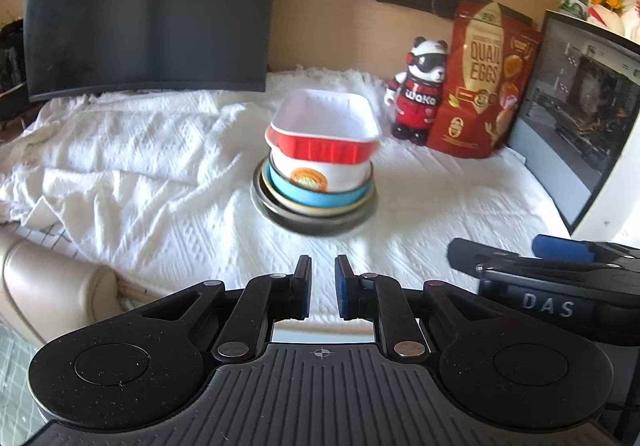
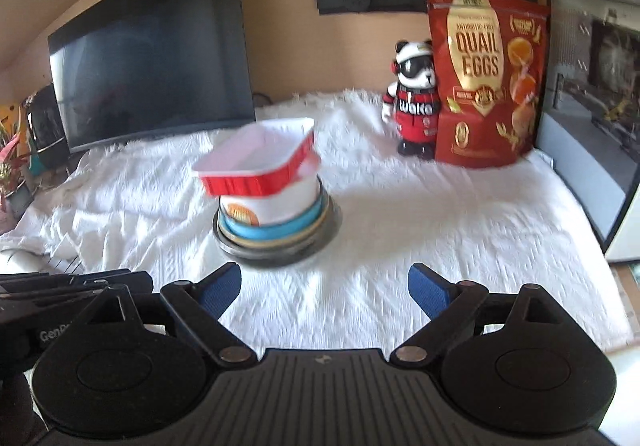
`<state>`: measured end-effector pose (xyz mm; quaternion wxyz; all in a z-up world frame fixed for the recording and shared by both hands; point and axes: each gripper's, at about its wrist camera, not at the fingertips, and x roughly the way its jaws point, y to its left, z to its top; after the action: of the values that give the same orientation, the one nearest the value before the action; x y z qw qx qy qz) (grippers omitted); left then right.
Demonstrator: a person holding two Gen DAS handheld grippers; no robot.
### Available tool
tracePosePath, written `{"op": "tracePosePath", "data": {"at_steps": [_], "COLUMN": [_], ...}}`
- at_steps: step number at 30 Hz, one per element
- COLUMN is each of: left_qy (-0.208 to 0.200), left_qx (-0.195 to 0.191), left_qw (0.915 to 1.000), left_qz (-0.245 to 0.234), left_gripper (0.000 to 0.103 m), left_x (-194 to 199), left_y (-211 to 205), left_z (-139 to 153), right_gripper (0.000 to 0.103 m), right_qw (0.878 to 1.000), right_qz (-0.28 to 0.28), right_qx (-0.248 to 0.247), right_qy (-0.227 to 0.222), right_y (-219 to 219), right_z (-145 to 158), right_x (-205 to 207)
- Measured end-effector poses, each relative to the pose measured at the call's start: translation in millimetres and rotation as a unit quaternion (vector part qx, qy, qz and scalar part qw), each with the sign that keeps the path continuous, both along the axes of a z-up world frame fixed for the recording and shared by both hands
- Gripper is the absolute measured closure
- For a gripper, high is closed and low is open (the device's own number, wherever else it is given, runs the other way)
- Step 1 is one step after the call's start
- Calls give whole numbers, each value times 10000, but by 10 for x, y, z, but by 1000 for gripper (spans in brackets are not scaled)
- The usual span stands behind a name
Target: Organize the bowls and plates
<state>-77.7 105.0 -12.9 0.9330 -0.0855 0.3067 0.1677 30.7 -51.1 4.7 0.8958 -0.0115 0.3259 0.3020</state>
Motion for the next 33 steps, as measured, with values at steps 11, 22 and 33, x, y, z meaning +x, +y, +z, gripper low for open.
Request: {"op": "tracePosePath", "data": {"at_steps": [11, 22, 33], "left_qy": [127, 80, 74], "left_qx": [-93, -100, -113], "left_qw": [9999, 9999, 9999], "left_qz": [4, 6, -10], "left_gripper": [88, 88, 88], "left_x": [-149, -184, -170], "left_y": [-114, -108, -161], "left_z": [-19, 4, -3], "right_gripper": [12, 12, 12], "right_qw": [9997, 9995, 9995], "right_qz": [41, 154, 118], "right_qx": [-133, -219, -243], "right_qy": [183, 168, 174], "right_y": [-129, -96, -132], "right_z": [-56, -36, -45], "right_x": [-238, -268, -234]}}
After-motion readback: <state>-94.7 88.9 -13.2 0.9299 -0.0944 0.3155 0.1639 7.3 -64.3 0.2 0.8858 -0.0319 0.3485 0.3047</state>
